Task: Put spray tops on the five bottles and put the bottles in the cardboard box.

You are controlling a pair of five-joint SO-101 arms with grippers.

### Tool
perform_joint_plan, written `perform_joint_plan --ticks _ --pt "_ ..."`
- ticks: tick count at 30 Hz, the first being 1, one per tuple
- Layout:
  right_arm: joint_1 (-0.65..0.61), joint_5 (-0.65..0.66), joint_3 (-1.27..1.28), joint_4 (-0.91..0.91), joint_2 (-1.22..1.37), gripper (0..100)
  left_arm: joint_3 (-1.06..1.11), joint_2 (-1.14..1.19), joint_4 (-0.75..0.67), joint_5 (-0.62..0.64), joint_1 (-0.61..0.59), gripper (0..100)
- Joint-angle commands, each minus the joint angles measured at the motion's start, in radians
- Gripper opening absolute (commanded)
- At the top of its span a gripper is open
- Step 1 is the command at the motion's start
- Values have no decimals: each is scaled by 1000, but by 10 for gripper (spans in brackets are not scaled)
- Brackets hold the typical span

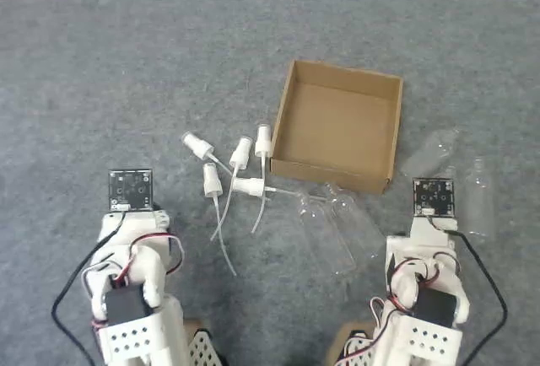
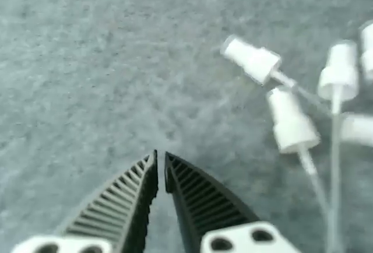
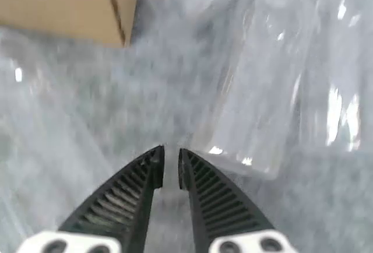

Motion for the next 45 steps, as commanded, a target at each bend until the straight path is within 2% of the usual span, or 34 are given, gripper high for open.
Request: perform_joint_plan --ticks 1,5,9,11,15,18,21,26,29,36,45 --pt "12 26 -20 -180 -24 6 -5 -2 -28 -89 -55 12" --pt "12 80 -87 -225 -24 6 -5 -2 3 -92 -52 12" --pt "-33 86 -255 -136 -15 13 -5 -3 9 -92 -52 12" --pt "-54 87 -338 -96 -13 57 -5 -3 9 -92 -51 12" --pt "-53 126 -489 -68 76 78 -5 -3 12 -92 -51 12" --pt "4 141 -623 -82 283 81 -5 -3 14 -92 -51 12" --pt "97 216 -807 -79 582 87 -5 -3 14 -92 -51 12" --pt "248 313 -1106 -77 1089 190 -5 -3 14 -92 -51 12" --pt "297 333 -1243 -76 1339 211 -5 -3 14 -92 -51 12" --pt "308 325 -1422 -87 1722 214 -5 -3 14 -92 -51 12" --pt "291 293 -1527 -125 1971 214 -5 -3 14 -92 -51 12"
